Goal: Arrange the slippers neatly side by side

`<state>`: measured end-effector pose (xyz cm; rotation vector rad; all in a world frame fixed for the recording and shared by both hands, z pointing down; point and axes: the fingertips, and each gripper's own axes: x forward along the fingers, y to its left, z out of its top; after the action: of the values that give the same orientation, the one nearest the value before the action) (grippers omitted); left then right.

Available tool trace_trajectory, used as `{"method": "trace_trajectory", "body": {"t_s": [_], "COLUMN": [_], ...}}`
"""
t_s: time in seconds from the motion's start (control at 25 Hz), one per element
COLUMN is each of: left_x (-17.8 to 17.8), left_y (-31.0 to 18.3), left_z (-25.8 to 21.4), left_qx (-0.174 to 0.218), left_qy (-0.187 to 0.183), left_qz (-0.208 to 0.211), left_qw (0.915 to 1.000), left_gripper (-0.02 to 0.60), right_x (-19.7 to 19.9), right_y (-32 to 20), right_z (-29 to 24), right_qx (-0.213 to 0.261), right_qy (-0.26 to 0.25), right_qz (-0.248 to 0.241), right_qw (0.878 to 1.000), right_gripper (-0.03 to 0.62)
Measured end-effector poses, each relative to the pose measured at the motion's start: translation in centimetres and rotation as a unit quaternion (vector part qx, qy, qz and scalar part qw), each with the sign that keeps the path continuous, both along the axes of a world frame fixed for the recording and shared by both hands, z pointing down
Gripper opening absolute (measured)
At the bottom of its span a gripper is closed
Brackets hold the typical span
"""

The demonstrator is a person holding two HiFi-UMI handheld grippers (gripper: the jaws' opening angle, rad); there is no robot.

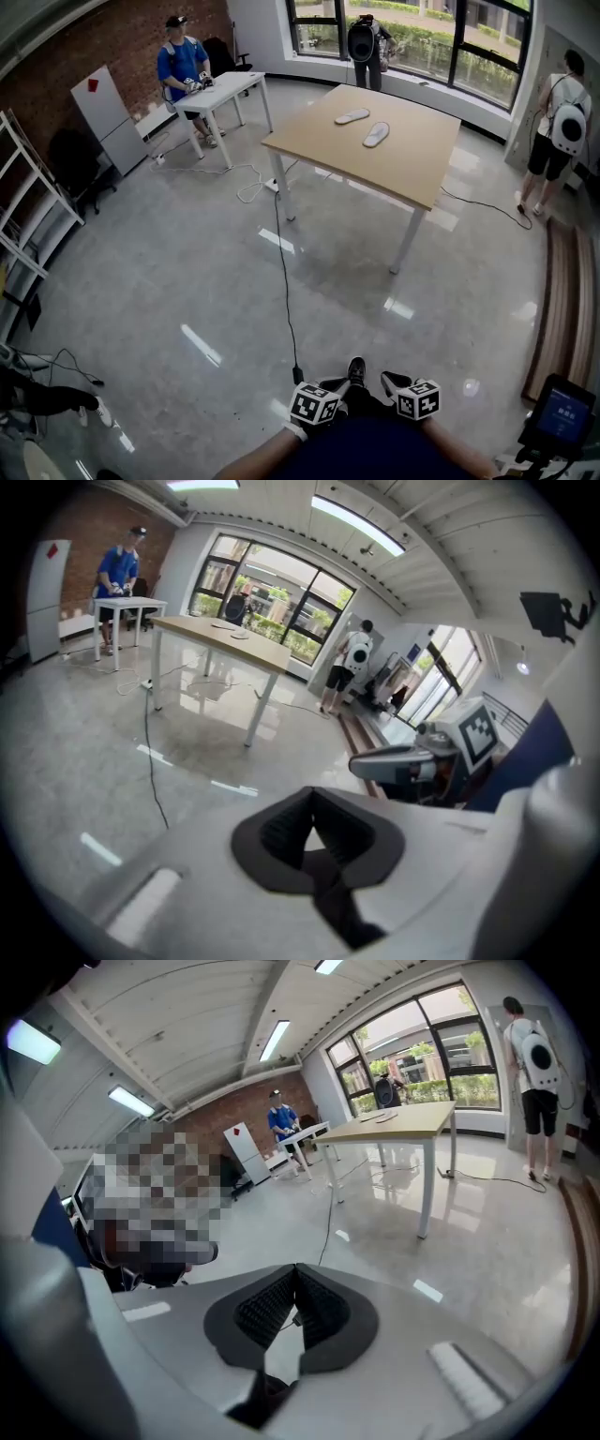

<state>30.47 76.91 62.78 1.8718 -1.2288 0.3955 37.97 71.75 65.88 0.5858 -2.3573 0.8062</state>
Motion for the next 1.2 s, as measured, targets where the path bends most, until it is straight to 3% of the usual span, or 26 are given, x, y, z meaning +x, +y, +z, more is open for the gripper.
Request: {"method": "trace_trajectory", "body": {"t_s": [0.28,0.4,0.56,0.8,0.88,1.2], "left_x": [-5.2,-6.5,-6.4,-9.3,-9.8,-6.9], "left_y": [-2.2,-6.0,-13.3,-15.1,-16.3,-24.6], "left_z": [0.2,-0.1,-3.5,-4.5,-4.1,-3.1], "left_qx": [-0.025,-0.037,-0.029,-0.042,-0.042,-0.030], "left_qy": [-0.028,-0.046,-0.069,-0.088,-0.098,-0.111], "left_qz": [-0.104,-0.100,-0.097,-0.123,-0.113,0.021], "left_qw": [0.9939,0.9932,0.9925,0.9876,0.9879,0.9931], "left_gripper": [0.003,0.003,0.003,0.003,0.003,0.003], "right_x": [-5.6,-8.1,-8.5,-10.6,-10.8,-7.5], "right_y": [-3.7,-8.8,-15.9,-17.5,-19.1,-26.1], "right_z": [1.0,0.5,-1.9,-2.5,-2.2,-1.0], "right_qx": [-0.004,-0.008,-0.018,-0.024,-0.021,-0.011], "right_qy": [-0.008,-0.026,-0.038,-0.055,-0.064,-0.080], "right_qz": [-0.106,-0.106,-0.103,-0.113,-0.094,0.026], "right_qw": [0.994,0.994,0.994,0.992,0.993,0.996], "right_gripper": [0.011,0.011,0.011,0.011,0.011,0.011]}}
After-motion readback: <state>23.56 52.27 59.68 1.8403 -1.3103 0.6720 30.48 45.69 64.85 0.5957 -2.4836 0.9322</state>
